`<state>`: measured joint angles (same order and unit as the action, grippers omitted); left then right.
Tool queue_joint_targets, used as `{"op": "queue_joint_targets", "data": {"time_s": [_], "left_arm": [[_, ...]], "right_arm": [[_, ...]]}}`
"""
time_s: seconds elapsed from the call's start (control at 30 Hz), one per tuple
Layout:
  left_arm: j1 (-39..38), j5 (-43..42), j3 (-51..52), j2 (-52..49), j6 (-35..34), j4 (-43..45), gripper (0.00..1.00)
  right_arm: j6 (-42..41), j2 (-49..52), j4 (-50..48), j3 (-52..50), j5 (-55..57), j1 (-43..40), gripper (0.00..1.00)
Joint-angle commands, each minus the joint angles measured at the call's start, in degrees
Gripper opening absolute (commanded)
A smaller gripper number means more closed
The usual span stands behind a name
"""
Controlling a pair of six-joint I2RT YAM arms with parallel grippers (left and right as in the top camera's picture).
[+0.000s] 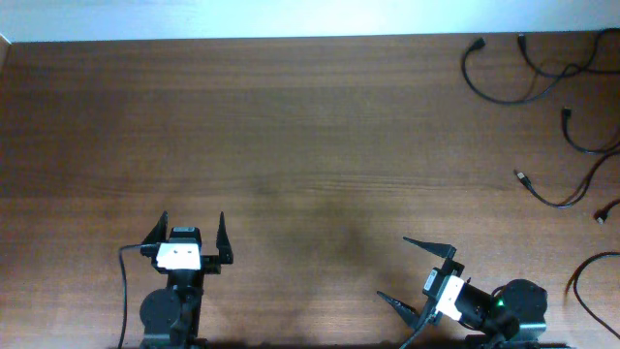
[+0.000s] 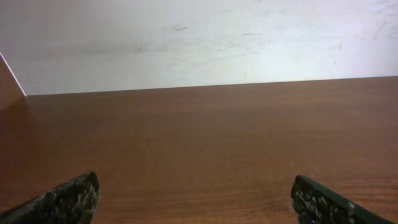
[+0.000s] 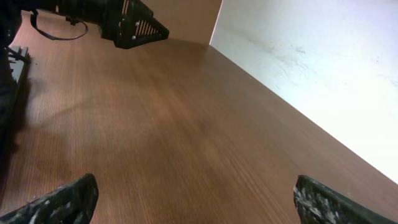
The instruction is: Untangle cables
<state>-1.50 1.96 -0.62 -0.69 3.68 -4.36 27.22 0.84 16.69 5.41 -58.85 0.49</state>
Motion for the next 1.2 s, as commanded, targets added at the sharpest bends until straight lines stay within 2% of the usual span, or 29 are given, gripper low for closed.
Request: {"op": "queue_joint_targets", "data": {"time_s": [0.0,0.17,0.2,0.23,0.3,0.33,0.37,0.4,0.43,0.47,0.67,0.9,1.17], "left_arm": [[-0.22,0.63,0.11,0.39,1.11,-0.35,0.99],[-0.22,0.63,0.11,0.39,1.11,-0.33,0.99],[-0.22,0.63,0.11,0.39,1.09,-0.35,0.99],[-0.22,0.63,0.11,0.39,1.11,-0.35,0.99],[-0.22,0.63,0.11,0.39,1.11,-0.35,0.99],[-0.22,0.63,0.11,0.39,1.11,-0.33,0.99],[-0.22,0.63,0.11,0.39,1.11,-0.33,0.99],[-0.22,0.63,0.11,0.39,1.11,-0.33,0.99],[-0.22,0.63,0.11,0.39,1.09,-0.33,0.99],[-0.22,0.63,0.11,0.39,1.11,-0.33,0.99],[-0.22,0.63,0.11,0.39,1.11,-0.35,0.99],[-0.22,0.63,0.11,0.39,1.11,-0.33,0.99],[-0.22,0.63,0.11,0.39,1.11,-0.35,0.99]], "right_arm": [[-0.04,-0.44,0.28,-0.33,-0.52,0.24,0.99],[-0.50,-0.63,-1.86,-0.31,-0.76,0.44,0.99],[-0.48,-0.63,-12.26,-0.22,0.07,1.95,0.99],[-0.48,-0.63,-18.01,-0.22,1.57,3.08,0.99],[-0.52,-0.63,-33.03,-0.22,11.15,8.83,0.99],[-1.29,-0.63,-35.32,-0.22,16.31,10.58,0.99],[-5.70,-0.63,-36.94,-0.22,21.84,10.88,0.99],[-14.71,-0.63,-38.18,-0.22,29.92,10.67,0.99],[-27.58,-0.63,-37.88,-0.24,42.12,10.64,0.99],[-32.41,-0.63,-34.77,-0.26,50.80,10.62,0.99],[-32.50,-0.63,-13.46,-0.59,55.80,0.46,0.99],[-32.00,-0.61,-12.11,-5.09,58.93,-3.96,0.99],[-32.00,-0.61,-12.13,-5.09,58.10,-2.73,0.99]]}}
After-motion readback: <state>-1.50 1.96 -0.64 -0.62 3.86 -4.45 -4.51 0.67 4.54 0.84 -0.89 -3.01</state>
